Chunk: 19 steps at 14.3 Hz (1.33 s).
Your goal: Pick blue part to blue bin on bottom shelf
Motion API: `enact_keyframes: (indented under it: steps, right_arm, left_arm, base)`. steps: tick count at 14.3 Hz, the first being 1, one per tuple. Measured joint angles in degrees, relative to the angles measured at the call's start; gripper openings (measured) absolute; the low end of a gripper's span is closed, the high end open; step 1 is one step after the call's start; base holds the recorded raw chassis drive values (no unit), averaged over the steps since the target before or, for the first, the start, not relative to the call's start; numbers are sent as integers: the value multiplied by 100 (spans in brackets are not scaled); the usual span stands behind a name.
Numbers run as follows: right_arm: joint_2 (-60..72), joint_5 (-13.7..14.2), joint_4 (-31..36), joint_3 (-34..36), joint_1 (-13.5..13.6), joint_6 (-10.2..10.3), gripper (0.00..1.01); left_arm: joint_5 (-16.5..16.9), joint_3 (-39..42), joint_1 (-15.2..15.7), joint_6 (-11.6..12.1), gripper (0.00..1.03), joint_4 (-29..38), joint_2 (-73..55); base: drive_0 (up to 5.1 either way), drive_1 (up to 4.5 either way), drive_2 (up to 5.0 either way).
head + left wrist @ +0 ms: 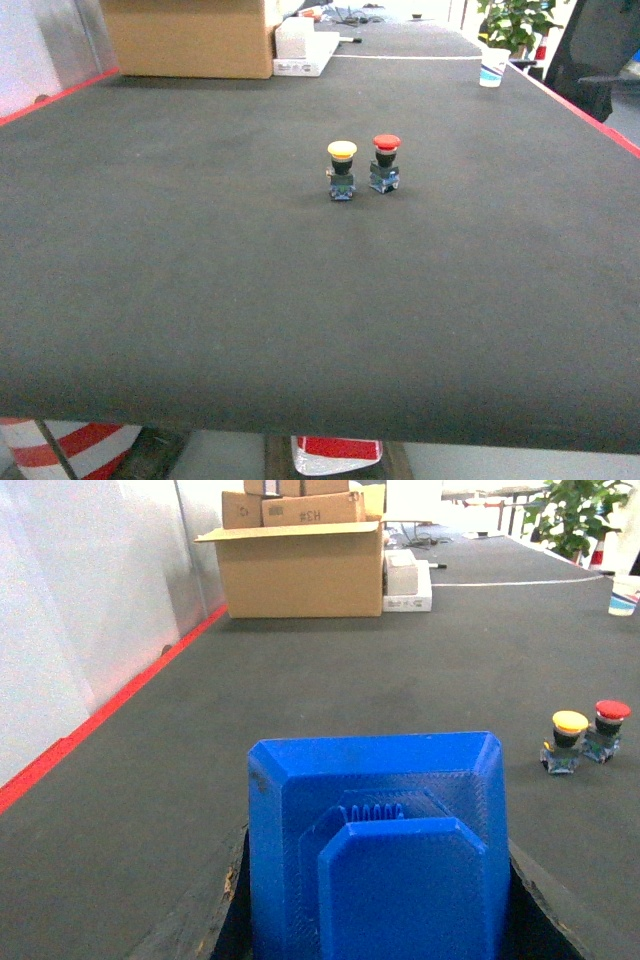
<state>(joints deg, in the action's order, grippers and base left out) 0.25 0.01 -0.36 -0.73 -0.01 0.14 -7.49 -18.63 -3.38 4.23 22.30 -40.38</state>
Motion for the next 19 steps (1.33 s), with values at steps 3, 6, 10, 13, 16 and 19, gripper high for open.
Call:
enact_keyframes:
  steps: [3, 6, 10, 13, 16, 19]
  right_arm:
    - [0, -4, 2, 0, 0, 0, 98]
    - [0, 0, 20, 0, 0, 0, 98]
    - [0, 0, 2, 0, 0, 0, 98]
    - [0, 0, 2, 0, 0, 0, 98]
    - [0, -2, 7, 0, 0, 0, 98]
    - [0, -2, 9, 0, 0, 0, 98]
  left_arm:
    - [4, 2, -2, 0, 44, -39, -13]
    - [0, 7, 0, 0, 44, -35, -13]
    - [-2, 7, 0, -4, 44, -4, 31]
    - [2, 7, -2, -17, 44, -9, 11]
    - [-2, 7, 0, -24, 44, -9, 9]
    - [-2, 7, 4, -42, 44, -9, 9]
  base:
    - [7, -409, 424]
    - [7, -411, 425]
    - [7, -411, 425]
    - [7, -411, 425]
    - [7, -411, 425]
    - [-112, -252, 27]
